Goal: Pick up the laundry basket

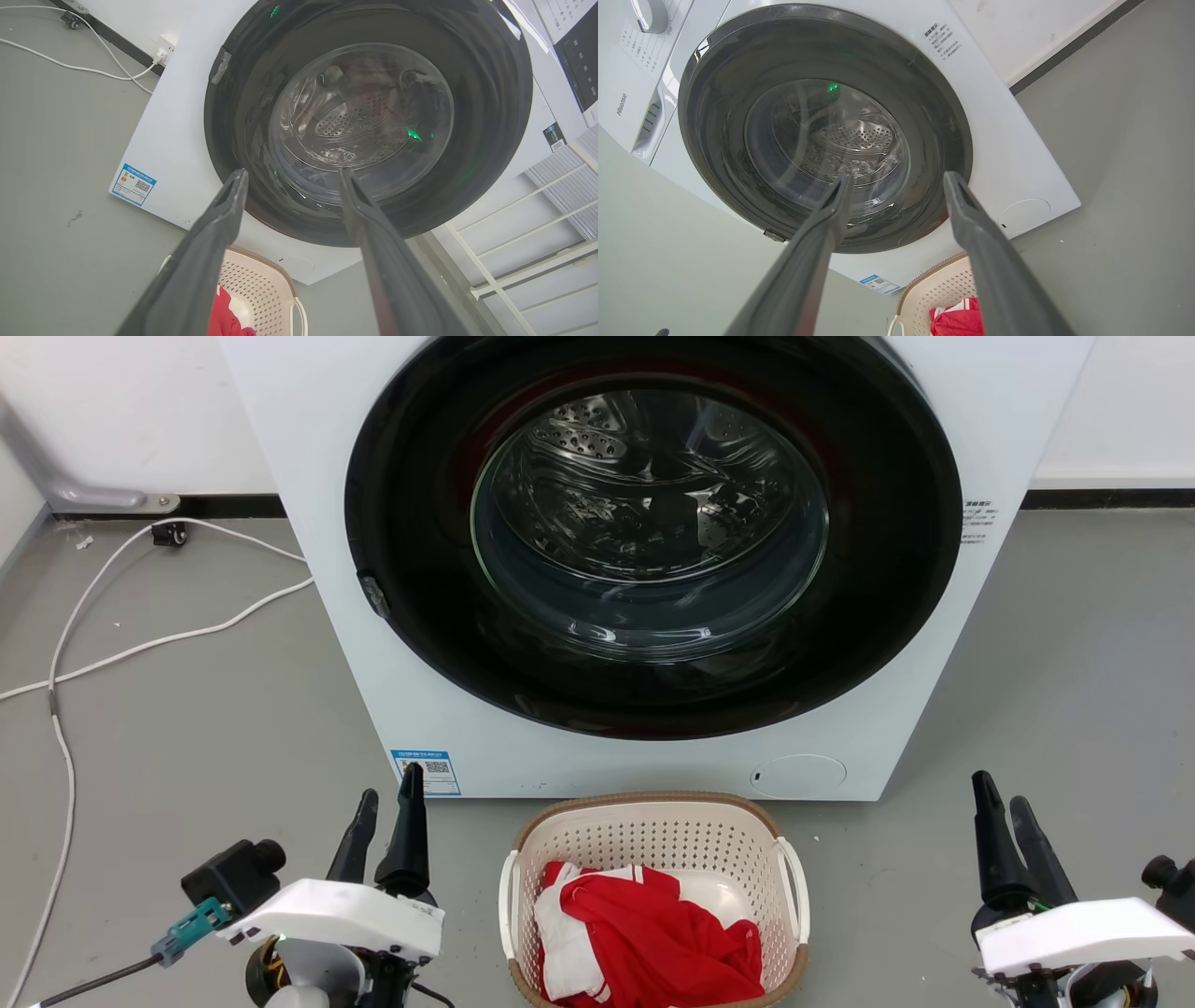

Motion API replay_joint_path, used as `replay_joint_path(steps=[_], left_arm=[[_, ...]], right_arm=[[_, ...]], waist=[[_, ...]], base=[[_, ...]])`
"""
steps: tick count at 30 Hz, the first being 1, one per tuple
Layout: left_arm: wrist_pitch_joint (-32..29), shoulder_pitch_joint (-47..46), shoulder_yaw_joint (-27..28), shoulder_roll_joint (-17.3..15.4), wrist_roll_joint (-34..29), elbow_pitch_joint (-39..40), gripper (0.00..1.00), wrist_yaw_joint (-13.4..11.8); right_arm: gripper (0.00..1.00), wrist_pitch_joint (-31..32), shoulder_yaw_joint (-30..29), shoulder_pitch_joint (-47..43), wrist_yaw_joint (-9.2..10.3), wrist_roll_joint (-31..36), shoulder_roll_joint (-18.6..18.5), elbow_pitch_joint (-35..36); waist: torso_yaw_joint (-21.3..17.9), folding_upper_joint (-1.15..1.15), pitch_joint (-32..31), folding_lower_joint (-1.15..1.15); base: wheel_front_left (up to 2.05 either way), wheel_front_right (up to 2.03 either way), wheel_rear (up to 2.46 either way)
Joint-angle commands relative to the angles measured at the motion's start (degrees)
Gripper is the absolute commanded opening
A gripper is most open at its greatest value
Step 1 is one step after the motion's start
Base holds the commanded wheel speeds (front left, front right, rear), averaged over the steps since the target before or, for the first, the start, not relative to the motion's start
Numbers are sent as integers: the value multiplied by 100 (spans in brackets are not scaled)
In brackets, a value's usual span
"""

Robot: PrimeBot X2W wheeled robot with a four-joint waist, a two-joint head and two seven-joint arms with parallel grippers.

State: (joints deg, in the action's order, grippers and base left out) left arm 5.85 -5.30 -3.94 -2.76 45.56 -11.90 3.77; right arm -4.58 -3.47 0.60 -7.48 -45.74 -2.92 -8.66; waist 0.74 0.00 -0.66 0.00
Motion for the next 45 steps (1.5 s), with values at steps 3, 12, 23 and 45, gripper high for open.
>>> replay_joint_path(steps=[3, 12, 23, 45], left_arm=[[89, -154, -54, -17, -342, 38, 100, -23], [233, -165, -143, -17, -980, 7, 100, -2], [396, -218, -239, -17, -1678, -140, 100, -21], [672, -272, -376, -17, -2825, -334, 100, -128]], right_arm=[[100, -56, 28, -12, -1, 380, -8, 129], [100, -86, 66, -103, -1, 1229, -6, 250], [100, -70, 86, -195, -1, 2062, -4, 362], [100, -155, 116, -335, -1, 3267, 1, 500]], waist=[[3, 0, 3, 0], [9, 0, 15, 0], [28, 0, 9, 0], [70, 0, -8, 0]], base=[[0, 0, 0], [0, 0, 0], [0, 0, 0], [0, 0, 0]])
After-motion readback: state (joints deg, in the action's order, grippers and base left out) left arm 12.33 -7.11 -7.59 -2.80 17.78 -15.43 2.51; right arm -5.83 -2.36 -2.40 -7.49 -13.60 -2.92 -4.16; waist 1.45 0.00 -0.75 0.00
